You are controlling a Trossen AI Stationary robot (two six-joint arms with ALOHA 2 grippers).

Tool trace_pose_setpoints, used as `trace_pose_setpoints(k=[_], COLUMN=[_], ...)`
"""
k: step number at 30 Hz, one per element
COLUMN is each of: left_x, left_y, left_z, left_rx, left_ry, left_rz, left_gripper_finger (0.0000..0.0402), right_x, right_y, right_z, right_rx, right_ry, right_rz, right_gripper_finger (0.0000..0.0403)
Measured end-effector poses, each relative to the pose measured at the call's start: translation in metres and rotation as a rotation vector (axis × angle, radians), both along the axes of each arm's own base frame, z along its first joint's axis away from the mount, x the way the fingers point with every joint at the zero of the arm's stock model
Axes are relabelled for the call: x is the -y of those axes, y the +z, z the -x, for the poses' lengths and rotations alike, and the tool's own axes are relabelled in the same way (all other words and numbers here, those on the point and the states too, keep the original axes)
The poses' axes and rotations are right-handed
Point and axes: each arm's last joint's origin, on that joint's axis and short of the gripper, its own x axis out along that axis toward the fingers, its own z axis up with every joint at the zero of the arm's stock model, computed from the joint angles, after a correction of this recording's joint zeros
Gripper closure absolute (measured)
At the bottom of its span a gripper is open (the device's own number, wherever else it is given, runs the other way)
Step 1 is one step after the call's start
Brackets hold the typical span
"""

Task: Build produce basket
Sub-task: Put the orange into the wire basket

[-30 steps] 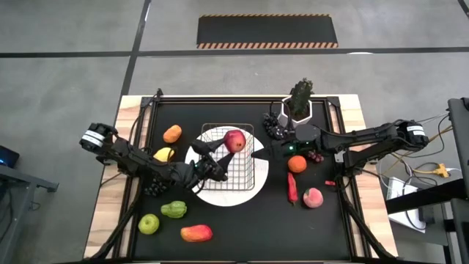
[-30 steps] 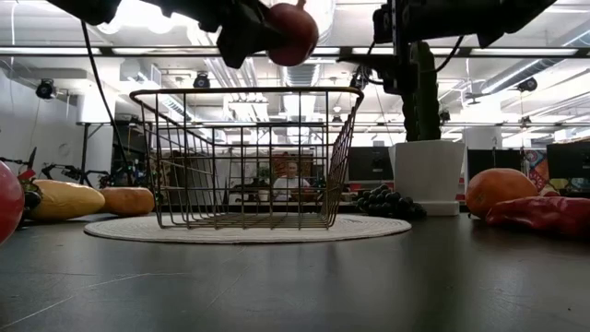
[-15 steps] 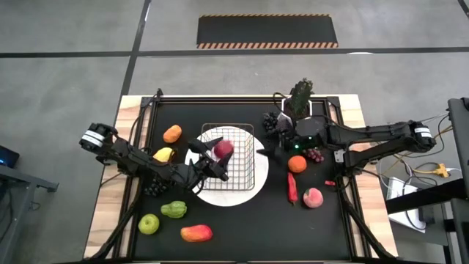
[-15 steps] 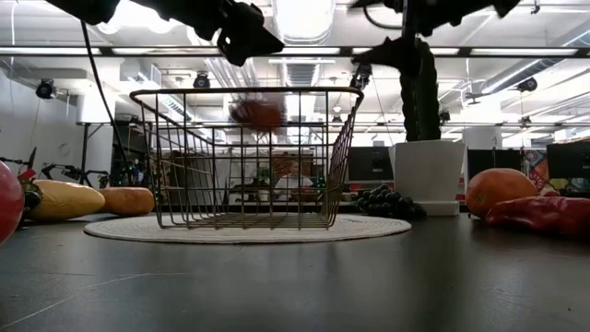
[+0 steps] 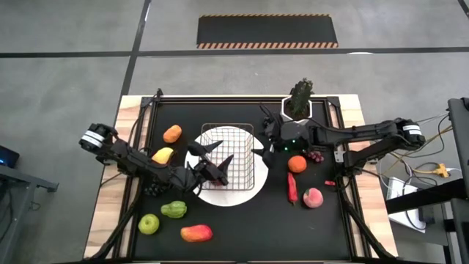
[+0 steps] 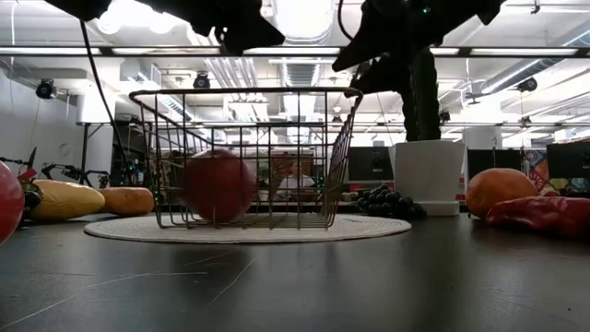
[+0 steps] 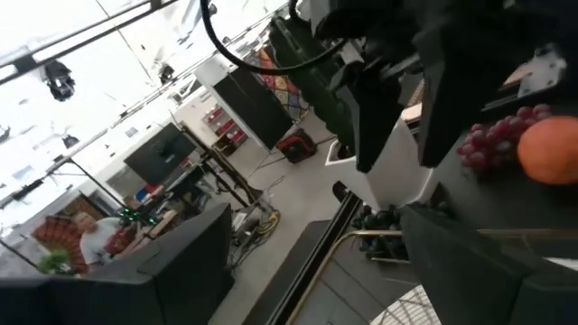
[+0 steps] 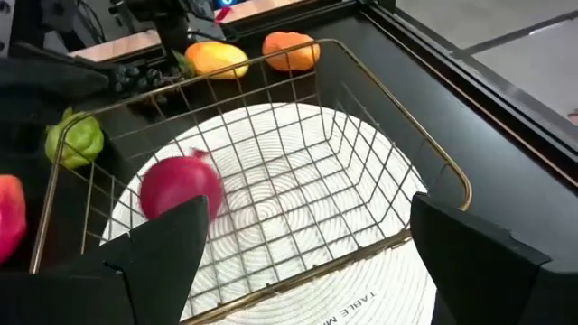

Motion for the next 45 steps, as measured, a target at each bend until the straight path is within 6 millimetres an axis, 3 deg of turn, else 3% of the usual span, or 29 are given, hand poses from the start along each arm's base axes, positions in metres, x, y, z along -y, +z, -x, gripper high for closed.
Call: trace_pose_setpoints(k=[17, 19, 24, 26, 36, 45], left_x=[0.006, 0.005, 0.01, 0.011, -0.001, -0.006], left_y=[0.013, 0.014, 0.018, 0.021, 0.048, 0.053], left_z=[0.013, 0.017, 0.029, 0.033, 0.05, 0.054], left_rx=[0.121, 0.107, -0.034, -0.061, 0.046, 0.047], left_ry=[-0.07, -0.165, -0.665, -0.742, -0.642, -0.531], left_rz=[0.163, 0.217, 0.44, 0.452, 0.362, 0.279], left_gripper_finger=[0.0101, 0.0101, 0.0101, 0.01, 0.01, 0.01], right_x=[-0.033, -0.038, -0.044, -0.044, -0.043, -0.04], right_y=[0.005, 0.004, -0.002, -0.004, -0.015, -0.027], right_z=[0.02, 0.024, 0.028, 0.029, 0.034, 0.048], right_rx=[-0.076, -0.102, -0.123, -0.13, -0.224, -0.387], right_ry=[0.163, 0.182, 0.192, 0.182, 0.067, -0.076], right_rz=[0.064, 0.065, 0.054, 0.037, -0.116, -0.192], right_gripper_finger=[0.0039, 0.0039, 0.0039, 0.0039, 0.0039, 0.0039])
